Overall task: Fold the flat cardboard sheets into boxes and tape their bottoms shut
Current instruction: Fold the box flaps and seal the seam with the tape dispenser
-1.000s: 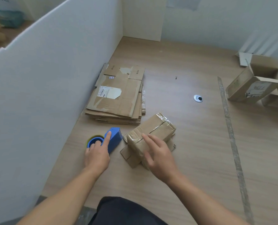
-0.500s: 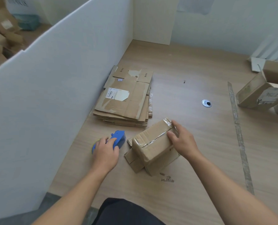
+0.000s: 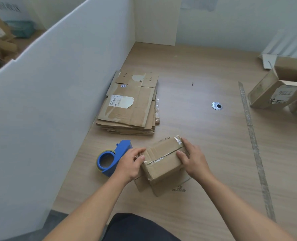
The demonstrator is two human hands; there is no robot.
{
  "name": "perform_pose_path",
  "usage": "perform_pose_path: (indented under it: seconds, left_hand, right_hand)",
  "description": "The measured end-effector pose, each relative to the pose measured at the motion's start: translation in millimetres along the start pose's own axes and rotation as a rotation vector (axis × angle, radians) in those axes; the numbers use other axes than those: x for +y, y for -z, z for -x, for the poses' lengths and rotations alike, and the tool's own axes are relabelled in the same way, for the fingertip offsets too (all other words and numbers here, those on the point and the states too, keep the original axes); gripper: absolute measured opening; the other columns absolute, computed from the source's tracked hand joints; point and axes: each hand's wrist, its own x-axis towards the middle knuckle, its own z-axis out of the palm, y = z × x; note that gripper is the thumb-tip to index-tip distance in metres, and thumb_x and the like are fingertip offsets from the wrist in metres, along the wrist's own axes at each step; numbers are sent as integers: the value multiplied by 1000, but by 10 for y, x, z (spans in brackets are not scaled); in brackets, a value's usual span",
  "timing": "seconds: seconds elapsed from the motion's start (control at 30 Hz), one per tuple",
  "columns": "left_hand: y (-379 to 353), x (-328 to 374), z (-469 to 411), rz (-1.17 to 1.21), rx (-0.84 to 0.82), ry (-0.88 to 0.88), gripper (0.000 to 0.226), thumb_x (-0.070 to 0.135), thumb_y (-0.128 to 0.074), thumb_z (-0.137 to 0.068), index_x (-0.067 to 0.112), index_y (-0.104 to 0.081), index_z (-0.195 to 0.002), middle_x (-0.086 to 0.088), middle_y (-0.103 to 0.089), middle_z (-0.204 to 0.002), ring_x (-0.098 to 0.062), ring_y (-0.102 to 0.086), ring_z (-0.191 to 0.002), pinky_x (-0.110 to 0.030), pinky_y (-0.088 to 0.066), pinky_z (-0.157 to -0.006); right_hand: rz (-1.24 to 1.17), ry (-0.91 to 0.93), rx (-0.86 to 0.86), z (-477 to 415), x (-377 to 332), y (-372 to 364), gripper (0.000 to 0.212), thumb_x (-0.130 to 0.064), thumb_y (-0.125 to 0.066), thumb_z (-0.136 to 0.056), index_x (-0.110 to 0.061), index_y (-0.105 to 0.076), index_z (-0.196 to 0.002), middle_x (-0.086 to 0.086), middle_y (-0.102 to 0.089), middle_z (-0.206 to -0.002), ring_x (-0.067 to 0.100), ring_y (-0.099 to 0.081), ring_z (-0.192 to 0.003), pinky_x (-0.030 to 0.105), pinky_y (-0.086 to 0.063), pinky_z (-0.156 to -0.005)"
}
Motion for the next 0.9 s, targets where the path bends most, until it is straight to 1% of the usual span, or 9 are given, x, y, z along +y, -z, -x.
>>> perform_pose_path:
  seconds: [0.17, 0.27, 0.33, 0.4, 0.53, 0.63, 0.7, 0.8, 0.9]
  left_hand:
    - [-75, 117, -14, -143, 54, 23, 30, 21, -52, -100, 17, -60, -129, 1, -60, -122, -16, -56, -114, -32, -44, -99]
    - [-39, 21, 139, 89, -21, -32, 35, 19, -61, -94, 36, -60, -125, 15, -65, -121, 1, -61, -110, -25, -48, -98]
    - [-69, -32, 293, 279, -116, -69, 55, 10, -66, -92, 45, -48, -131, 31, -59, -124, 11, -55, -118, -15, -43, -103]
    - [-171, -61, 404, 331, -34, -17, 65, 8, -68, -90, 42, -40, -138, 32, -54, -126, 7, -56, -119, -13, -43, -100]
    - [-350, 12, 479, 105, 280, 93, 20, 20, -67, -92, 32, -57, -104, 16, -62, -98, -8, -63, -94, -32, -53, -88]
    - [-299, 85, 448, 109, 318, 157, 3, 24, -64, -95, 25, -63, -97, 14, -64, -88, -11, -62, -90, -23, -45, -78]
    - [-282, 95, 429, 101, 344, 169, 11, 25, -63, -96, 20, -70, -102, 12, -67, -88, -12, -63, -91, -23, -43, -78]
    - [-319, 105, 429, 101, 330, 206, 25, 25, -60, -98, 13, -71, -116, 9, -68, -96, -10, -60, -97, -22, -40, -83]
    - [-411, 86, 495, 154, 291, 223, 34, 25, -59, -99, 14, -65, -131, 7, -69, -120, -4, -56, -110, -17, -37, -92]
  right_hand:
    - [18, -24, 23, -18, 21, -46, 56, -41, -52, -98, -44, -31, -149, -2, -42, -114, 28, -45, -119, 40, -39, -102]
    - [30, -42, 41, -21, 62, -17, 56, -46, -52, -97, -46, -30, -149, -2, -43, -114, 28, -45, -119, 41, -40, -101]
    - [16, -48, 62, -11, 69, -16, 56, -47, -53, -96, -46, -32, -148, 0, -47, -114, 29, -47, -117, 41, -41, -99]
    - [7, -34, 84, 27, 52, -50, 57, -46, -56, -95, -42, -35, -147, 4, -52, -116, 28, -49, -115, 40, -42, -98]
    - [-73, -29, 162, 211, 54, -84, 50, -40, -58, -95, -35, -43, -143, 2, -55, -120, 22, -51, -114, 33, -39, -93]
    - [-198, -58, 175, 343, 149, -97, 43, -38, -54, -98, -40, -47, -140, 2, -58, -114, 17, -58, -99, 31, -43, -89]
    - [-240, -63, 151, 424, 201, -137, 45, -37, -56, -97, -42, -46, -140, 2, -58, -113, 14, -58, -96, 33, -46, -88]
    - [-388, -73, 90, 518, 272, -197, 49, -36, -56, -97, -55, -39, -140, -5, -55, -126, 16, -58, -110, 41, -50, -97]
    - [-451, -64, 26, 585, 348, -190, 53, -36, -54, -99, -67, -33, -137, -7, -51, -131, 18, -56, -118, 47, -48, -101]
